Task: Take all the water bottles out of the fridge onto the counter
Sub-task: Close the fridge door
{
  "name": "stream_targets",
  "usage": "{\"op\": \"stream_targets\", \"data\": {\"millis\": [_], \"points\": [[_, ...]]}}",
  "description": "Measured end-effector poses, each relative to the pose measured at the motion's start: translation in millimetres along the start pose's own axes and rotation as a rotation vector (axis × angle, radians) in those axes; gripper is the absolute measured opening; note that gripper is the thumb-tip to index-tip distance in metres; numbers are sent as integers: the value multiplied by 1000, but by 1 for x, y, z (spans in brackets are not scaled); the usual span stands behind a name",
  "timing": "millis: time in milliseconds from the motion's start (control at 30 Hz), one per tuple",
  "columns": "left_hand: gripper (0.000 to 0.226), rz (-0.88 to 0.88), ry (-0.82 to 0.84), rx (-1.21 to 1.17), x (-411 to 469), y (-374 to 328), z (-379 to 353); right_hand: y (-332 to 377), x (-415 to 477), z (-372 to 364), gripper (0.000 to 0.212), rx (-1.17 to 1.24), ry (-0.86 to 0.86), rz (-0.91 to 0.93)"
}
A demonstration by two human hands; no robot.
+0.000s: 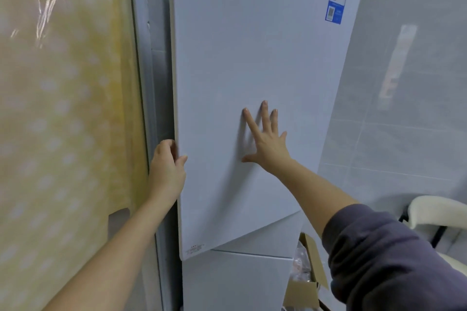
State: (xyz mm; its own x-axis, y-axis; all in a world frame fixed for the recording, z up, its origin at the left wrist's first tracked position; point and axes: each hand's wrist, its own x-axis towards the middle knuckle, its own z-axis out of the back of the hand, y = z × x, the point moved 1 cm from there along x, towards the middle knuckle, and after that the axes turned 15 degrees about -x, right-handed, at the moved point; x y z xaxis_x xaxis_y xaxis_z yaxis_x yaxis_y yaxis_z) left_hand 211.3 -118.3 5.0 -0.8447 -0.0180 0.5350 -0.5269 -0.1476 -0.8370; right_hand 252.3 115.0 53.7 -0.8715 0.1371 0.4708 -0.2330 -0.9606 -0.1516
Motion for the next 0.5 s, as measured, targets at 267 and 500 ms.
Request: {"op": "stream_targets", "data": {"millis": [267,500], "points": [[30,71,-32,4,66,41,-4,24,49,-36,135,-78,-41,-40],[37,123,-20,22,111,71,-17,38,84,-55,133,-73,-24,-76]]}}
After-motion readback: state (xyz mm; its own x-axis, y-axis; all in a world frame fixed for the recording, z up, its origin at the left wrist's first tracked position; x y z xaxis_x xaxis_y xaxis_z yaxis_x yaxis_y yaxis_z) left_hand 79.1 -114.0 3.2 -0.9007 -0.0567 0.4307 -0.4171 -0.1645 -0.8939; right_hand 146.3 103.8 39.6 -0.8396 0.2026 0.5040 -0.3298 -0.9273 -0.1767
